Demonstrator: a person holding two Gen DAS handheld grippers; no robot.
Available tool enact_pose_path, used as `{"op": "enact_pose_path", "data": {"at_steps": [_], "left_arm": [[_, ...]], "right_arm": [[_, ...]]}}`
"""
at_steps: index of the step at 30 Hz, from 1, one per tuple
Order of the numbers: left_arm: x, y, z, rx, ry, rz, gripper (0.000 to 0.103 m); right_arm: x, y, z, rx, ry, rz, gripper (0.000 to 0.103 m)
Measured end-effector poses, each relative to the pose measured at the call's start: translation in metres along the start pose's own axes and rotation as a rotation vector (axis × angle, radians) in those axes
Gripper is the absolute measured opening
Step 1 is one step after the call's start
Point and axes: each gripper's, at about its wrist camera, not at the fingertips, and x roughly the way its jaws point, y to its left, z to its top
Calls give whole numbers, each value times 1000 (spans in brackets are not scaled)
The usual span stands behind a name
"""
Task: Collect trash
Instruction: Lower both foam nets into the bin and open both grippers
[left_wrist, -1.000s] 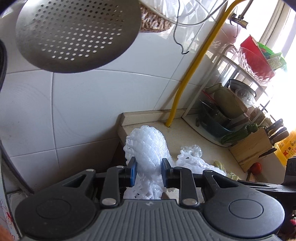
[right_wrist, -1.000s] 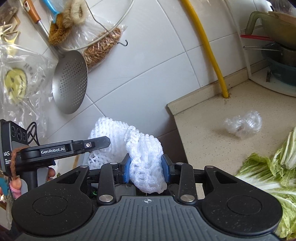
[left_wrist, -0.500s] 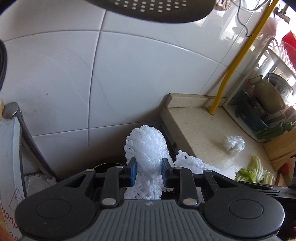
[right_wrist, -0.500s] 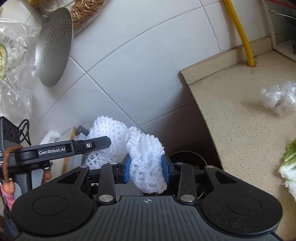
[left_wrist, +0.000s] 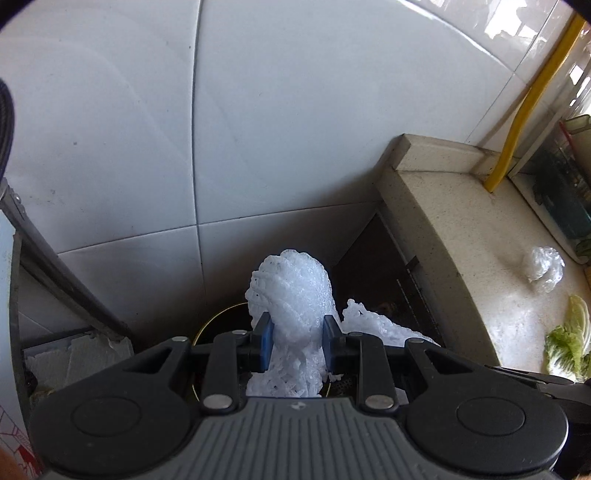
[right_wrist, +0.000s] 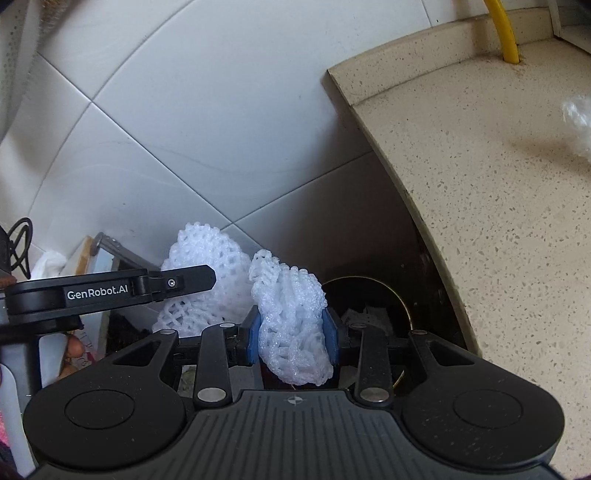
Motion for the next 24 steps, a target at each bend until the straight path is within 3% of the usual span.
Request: {"op": "enact_pose_path", "data": {"at_steps": [12, 20, 24], "left_arm": [[48, 11, 5, -8, 87, 82, 25], [83, 30, 3, -75, 188, 145, 25], [96, 24, 1, -40, 211, 190, 29]], "right_arm": [[59, 0, -2, 4, 62, -73, 43], [93, -9, -10, 8, 122, -118, 45], [109, -12, -15, 12, 152, -129, 47]]}}
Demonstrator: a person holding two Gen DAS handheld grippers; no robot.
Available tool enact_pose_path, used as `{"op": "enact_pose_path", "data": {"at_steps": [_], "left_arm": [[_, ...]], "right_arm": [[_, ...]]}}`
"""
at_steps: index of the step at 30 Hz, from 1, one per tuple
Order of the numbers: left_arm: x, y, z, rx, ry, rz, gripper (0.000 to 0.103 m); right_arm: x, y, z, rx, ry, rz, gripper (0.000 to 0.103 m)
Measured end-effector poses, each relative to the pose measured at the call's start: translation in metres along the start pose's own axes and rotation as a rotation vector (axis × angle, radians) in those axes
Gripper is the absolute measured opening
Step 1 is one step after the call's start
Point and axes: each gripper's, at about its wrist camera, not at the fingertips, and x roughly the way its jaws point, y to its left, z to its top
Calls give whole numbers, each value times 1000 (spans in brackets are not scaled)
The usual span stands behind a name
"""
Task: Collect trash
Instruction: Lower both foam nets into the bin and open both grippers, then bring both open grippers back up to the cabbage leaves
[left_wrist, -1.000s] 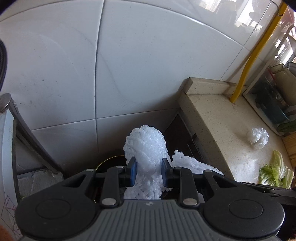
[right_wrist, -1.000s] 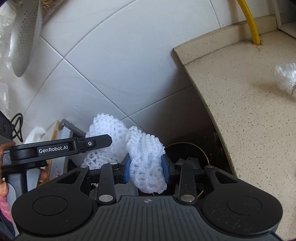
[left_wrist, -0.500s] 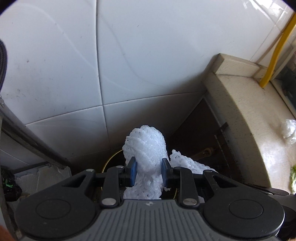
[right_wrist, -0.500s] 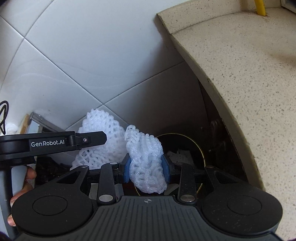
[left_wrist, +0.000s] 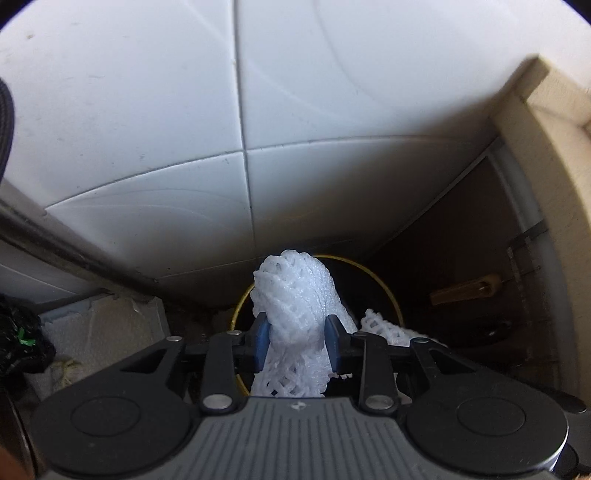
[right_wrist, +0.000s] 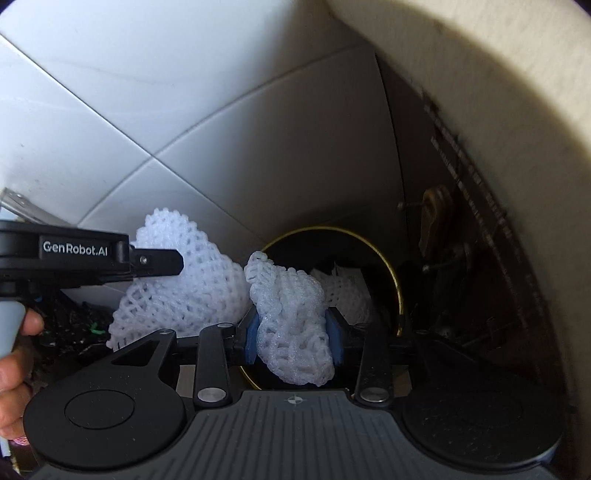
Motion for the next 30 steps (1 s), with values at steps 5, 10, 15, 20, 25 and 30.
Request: {"op": "enact_pose_path", "data": {"at_steps": [5, 10, 15, 20, 25, 30], "left_arm": [[8, -5, 1, 4, 28, -15, 34], [4, -2, 3, -23, -3, 9, 54], [2, 1, 4, -47, -14, -18, 60], [-9, -3, 4, -11, -52, -68, 60], [-27, -16, -3, 74, -127, -115, 59], [-61, -31, -17, 161, -234, -247, 59]], "right_arm": [[11, -4, -2, 10, 4, -9, 57], [21, -6, -6, 10, 4, 3, 65], [21, 1, -11, -20, 6, -22, 66], [-3, 11, -19, -49, -17, -31, 67], [-68, 22, -37, -94, -110, 35, 66], [-163, 8, -63, -86, -251, 27, 69]]}}
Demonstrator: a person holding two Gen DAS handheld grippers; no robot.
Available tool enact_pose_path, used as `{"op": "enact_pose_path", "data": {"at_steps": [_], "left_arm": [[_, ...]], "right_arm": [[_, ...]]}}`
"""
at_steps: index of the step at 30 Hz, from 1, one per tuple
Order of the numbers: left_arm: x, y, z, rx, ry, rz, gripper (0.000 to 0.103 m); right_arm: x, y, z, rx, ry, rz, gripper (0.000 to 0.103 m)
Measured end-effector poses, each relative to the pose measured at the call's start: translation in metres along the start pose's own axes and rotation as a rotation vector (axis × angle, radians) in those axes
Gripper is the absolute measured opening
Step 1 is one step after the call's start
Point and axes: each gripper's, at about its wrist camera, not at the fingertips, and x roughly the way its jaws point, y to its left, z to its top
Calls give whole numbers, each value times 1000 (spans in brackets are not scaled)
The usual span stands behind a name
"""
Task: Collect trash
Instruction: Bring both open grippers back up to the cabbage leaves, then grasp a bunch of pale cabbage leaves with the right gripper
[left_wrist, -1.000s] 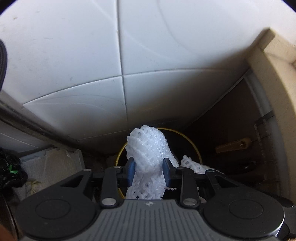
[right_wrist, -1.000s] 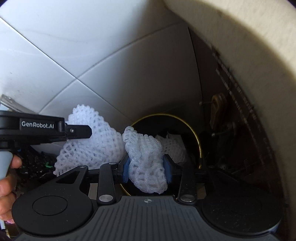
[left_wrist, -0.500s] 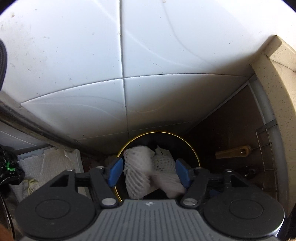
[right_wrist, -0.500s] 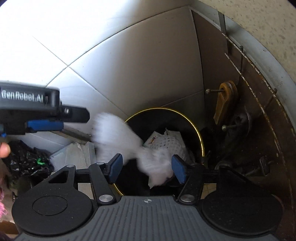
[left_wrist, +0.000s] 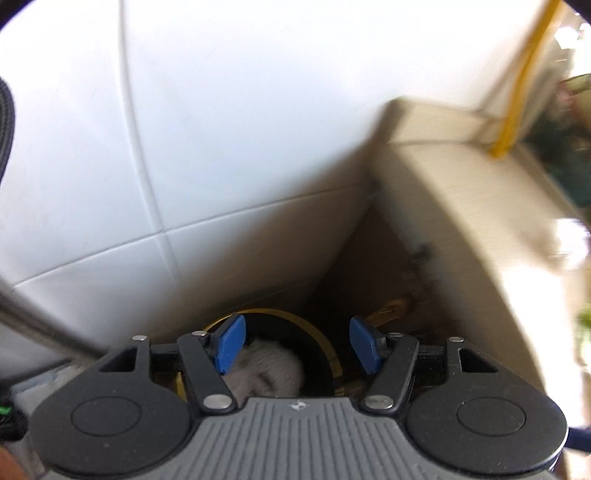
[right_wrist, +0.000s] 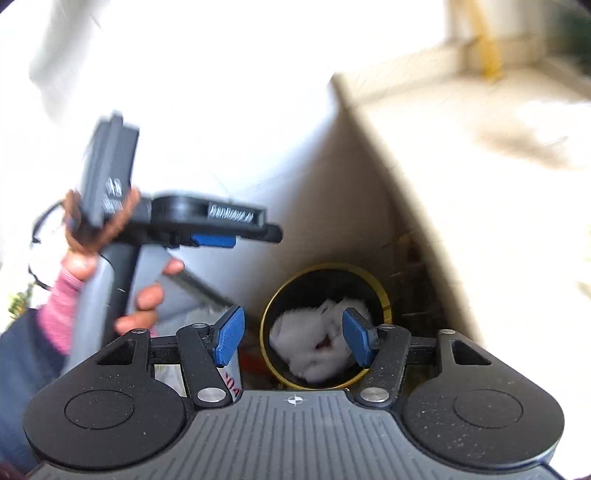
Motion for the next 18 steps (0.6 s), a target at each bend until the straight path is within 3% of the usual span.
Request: {"op": "enact_pose_path", "data": {"at_steps": [2, 5, 8, 12, 18], "left_arm": [[-15, -17, 2, 29, -27, -93, 58], [-36, -61, 11, 125, -77, -185, 59], [-54, -110, 22, 233, -125, -285, 59], [-57, -180, 30, 368, -105, -412, 59], [-37, -252, 11, 525, -24, -454, 59]], "right_arm": [[-40, -11, -5, 15, -58, -46, 73], [-97, -36, -17, 48, -135, -181, 74], [-134, -64, -30, 135, -155, -278, 76], [-156, -87, -46, 206, -151, -332, 76], [-184, -109, -46, 224, -220, -325, 75]]}}
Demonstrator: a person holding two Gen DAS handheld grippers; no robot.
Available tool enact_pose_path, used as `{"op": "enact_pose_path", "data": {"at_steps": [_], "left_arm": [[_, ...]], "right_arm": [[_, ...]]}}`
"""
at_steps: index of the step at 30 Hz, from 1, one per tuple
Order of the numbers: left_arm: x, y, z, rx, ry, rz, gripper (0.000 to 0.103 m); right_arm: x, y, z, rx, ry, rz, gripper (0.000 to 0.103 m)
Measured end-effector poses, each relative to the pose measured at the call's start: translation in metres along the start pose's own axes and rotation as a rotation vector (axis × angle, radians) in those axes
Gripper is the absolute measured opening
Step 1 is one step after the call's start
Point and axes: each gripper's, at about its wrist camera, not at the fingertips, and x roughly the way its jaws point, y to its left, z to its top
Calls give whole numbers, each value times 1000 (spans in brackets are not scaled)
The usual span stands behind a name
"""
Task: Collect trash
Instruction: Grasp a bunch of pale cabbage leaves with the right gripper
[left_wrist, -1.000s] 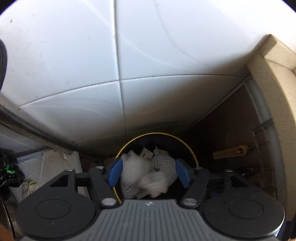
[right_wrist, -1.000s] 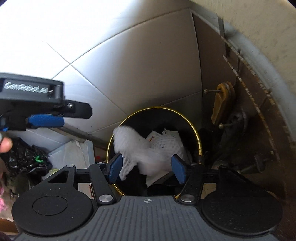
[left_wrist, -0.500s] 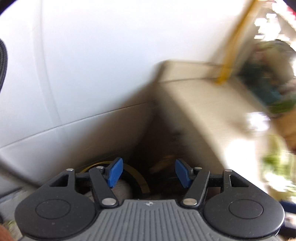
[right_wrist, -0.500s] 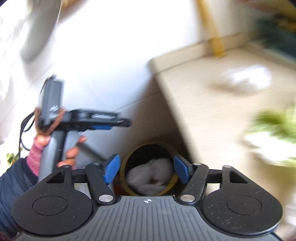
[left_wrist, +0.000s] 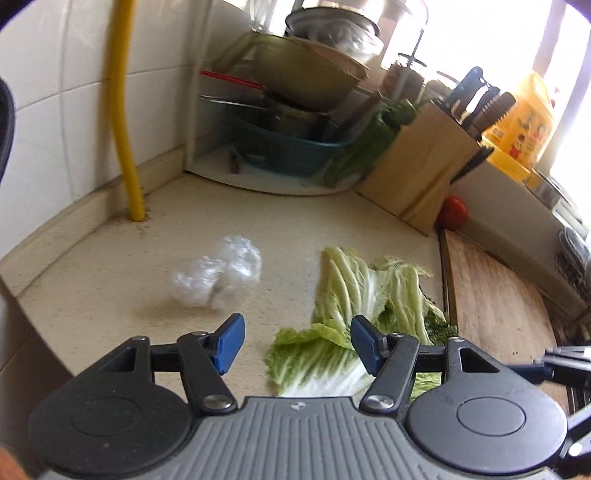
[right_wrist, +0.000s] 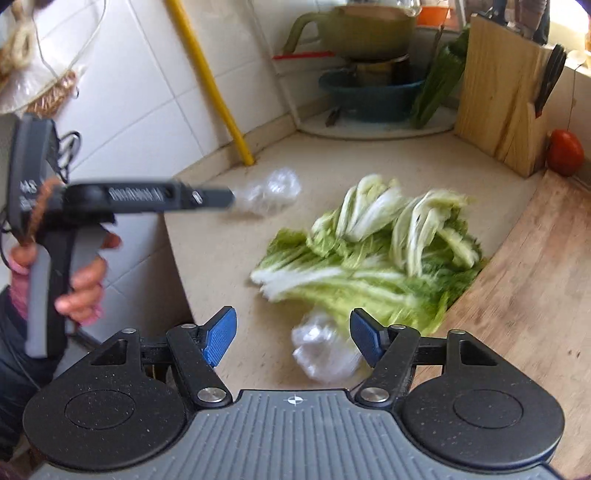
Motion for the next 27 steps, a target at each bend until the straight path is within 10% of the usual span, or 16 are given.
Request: {"op": "enact_pose_path", "data": {"at_steps": [5, 11, 27], "left_arm": [[12, -28, -17, 146, 48, -18, 59], [11, -25, -23, 68, 57, 13, 59], [5, -28, -34, -17, 39, 74, 59]], "right_arm": [[11, -40, 33, -11, -31, -77, 80], [78, -87, 79, 6, 26, -75, 82], [170, -55, 113, -182, 177, -141, 91]]}}
